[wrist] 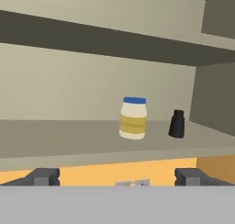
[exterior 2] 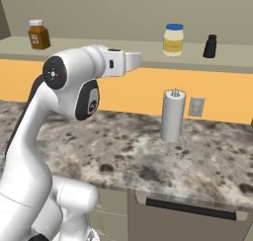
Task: Collect the turmeric, mayonnaise, and shaker from the cabinet and place them next to the stove.
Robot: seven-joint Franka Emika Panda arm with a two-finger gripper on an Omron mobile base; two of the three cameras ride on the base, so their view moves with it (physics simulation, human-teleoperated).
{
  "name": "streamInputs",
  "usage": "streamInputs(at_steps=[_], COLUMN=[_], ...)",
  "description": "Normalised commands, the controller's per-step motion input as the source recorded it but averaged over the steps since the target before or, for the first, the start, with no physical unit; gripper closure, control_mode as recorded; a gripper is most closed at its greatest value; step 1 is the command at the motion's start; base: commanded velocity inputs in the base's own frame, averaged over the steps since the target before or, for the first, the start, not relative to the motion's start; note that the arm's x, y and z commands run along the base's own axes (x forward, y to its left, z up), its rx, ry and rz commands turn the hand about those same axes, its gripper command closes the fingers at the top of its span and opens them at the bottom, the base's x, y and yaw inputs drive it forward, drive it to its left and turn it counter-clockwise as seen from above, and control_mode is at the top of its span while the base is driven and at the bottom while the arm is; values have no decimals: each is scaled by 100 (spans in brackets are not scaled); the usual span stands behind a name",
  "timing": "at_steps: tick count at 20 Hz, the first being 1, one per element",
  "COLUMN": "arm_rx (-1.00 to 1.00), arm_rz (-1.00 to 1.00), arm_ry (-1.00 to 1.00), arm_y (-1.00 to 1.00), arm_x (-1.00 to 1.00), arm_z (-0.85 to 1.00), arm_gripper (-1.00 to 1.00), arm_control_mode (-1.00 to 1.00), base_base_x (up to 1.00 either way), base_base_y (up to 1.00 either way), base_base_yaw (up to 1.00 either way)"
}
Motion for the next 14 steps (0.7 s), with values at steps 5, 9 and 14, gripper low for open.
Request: streamInputs(at_steps=[5,9,14], arm_rx=[9,15,11], arm_rz=[1,0,0], arm_ry=[1,6,8], arm_y=[-30,-29,-21], arm_x=[47,56,50], arm_z=[11,23,19], arm_gripper=[-100,-100,-100], arm_control_mode=[-100,-100,-100], base_base_x=[0,0,0], base_base_y=[0,0,0], base_base_yaw=[0,0,0])
